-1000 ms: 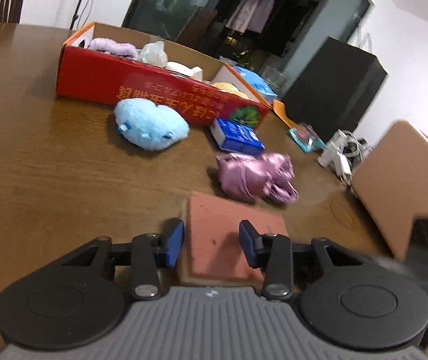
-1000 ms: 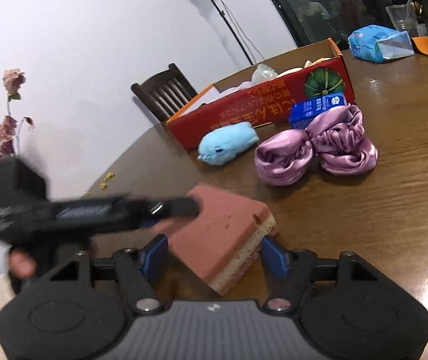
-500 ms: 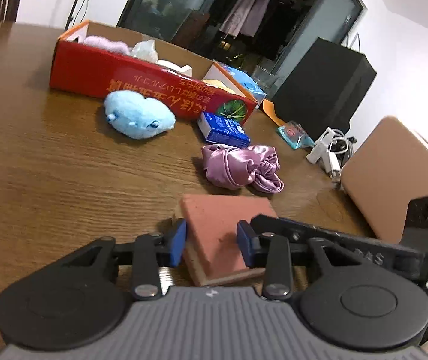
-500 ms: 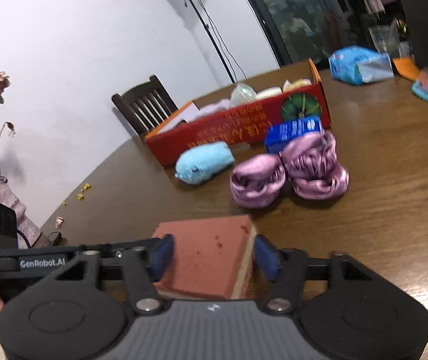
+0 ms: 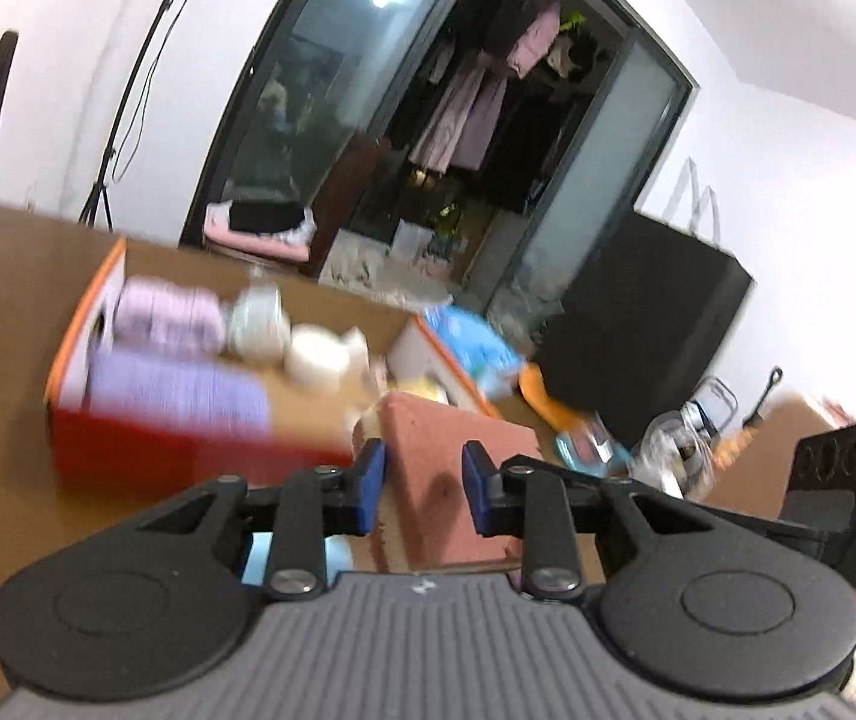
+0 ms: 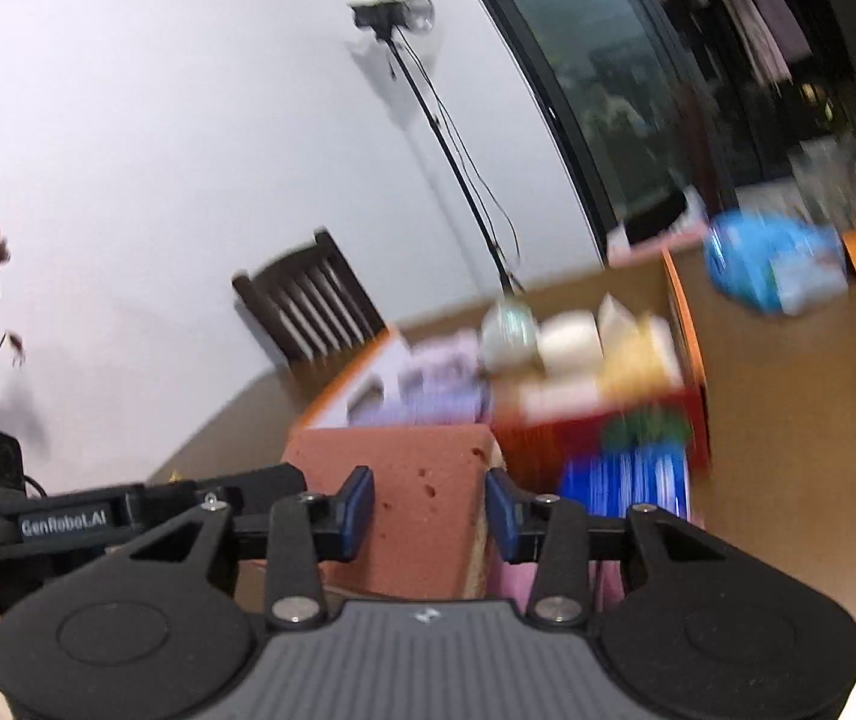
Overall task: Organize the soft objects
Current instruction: 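Carry the sponge block into the box and open both tools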
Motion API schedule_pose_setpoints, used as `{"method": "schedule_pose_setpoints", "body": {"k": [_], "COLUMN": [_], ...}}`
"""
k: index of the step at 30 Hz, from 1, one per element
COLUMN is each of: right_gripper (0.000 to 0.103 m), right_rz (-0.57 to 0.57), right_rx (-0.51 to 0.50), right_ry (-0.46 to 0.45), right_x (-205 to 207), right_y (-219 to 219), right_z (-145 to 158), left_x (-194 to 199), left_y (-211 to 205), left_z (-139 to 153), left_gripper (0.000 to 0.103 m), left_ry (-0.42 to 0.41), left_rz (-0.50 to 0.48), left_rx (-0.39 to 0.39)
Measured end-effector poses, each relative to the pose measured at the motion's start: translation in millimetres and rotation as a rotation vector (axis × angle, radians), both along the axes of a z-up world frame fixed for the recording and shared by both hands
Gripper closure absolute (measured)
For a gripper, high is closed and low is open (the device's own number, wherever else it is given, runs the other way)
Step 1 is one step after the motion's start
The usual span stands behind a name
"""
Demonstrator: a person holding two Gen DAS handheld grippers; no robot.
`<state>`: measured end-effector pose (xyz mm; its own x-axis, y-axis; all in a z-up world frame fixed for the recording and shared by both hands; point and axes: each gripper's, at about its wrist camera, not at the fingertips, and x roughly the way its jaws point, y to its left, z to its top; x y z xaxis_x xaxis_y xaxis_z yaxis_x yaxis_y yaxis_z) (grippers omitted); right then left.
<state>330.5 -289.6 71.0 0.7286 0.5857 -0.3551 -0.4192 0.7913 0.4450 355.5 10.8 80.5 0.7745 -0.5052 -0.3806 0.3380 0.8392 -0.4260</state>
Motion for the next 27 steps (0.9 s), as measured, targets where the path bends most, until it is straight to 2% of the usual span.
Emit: {"method": "schedule_pose_setpoints", "body": {"k": [3, 8, 10, 13, 15, 18, 21, 22, 23, 27], "right_gripper": [0.063, 0.063, 0.063, 0.063, 0.063, 0.055, 0.053, 0.047, 0.044, 0.042], "right_rz": [0.011, 0.044, 0.032, 0.032, 0.045, 0.037, 0.049, 0.045, 0.032, 0.011], "right_rx": [-0.018, -0.054, -0.072, -0.109, -0.147, -0.222, -0.251, -0.252, -0.251, -0.241], "right_ry": [-0.017, 0.079, 0.147, 0.253, 0.312, 0.301, 0.313, 0.314, 0.308, 0.232], "right_x": [53.9, 149.3, 184.7, 225.1, 240.4, 239.5, 240.8, 239.3, 237.3, 215.8], "right_y": [5.3, 17.7, 23.1, 31.2, 37.3, 46.0, 49.9, 48.7, 45.5, 23.4], "right_z": [18.4, 14.8, 1.0, -23.9, -38.1, -36.3, -35.6, -32.4, -29.3, 0.5], "left_x": [56.4, 145.7, 175.7, 200.4, 206.5, 207.3, 209.1, 204.2, 195.8, 155.4], "left_y": [1.3, 9.0, 4.3, -8.8, -17.2, -22.0, -17.0, -14.8, -12.6, -4.2], "left_z": [6.5, -19.5, -36.2, -54.1, -62.4, -62.4, -59.8, -55.0, -47.4, -9.7], "left_gripper": [0.075, 0.075, 0.075, 0.075, 0.074, 0.074, 0.062, 0.062, 0.061, 0.057], "left_ry": [0.014, 0.163, 0.235, 0.290, 0.309, 0.306, 0.339, 0.329, 0.300, 0.189], "left_rz": [0.025, 0.054, 0.071, 0.075, 0.082, 0.069, 0.081, 0.079, 0.072, 0.068], "left_rx": [-0.001, -0.029, 0.009, 0.131, 0.168, 0.195, 0.172, 0.172, 0.176, 0.228]}}
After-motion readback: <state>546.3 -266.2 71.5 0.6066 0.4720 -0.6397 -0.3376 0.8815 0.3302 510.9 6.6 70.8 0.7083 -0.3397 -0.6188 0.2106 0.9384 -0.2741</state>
